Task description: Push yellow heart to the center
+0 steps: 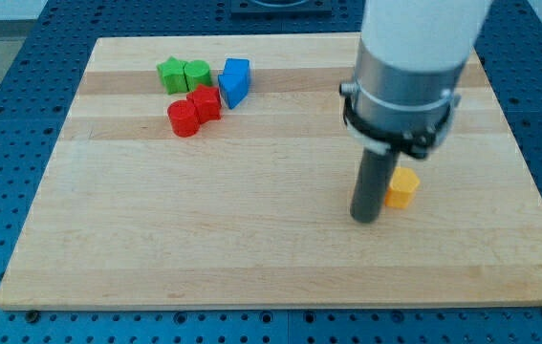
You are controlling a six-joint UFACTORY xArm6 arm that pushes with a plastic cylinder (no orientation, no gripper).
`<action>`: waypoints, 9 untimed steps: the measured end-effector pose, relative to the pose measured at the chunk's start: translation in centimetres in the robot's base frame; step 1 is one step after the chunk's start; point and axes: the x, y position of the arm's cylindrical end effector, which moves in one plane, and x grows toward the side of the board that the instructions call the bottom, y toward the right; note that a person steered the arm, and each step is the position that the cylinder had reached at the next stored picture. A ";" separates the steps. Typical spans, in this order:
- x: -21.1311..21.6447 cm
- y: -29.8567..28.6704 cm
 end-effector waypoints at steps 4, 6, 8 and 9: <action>0.0 11.1; -2.5 5.2; -2.5 -5.1; -3.7 -3.1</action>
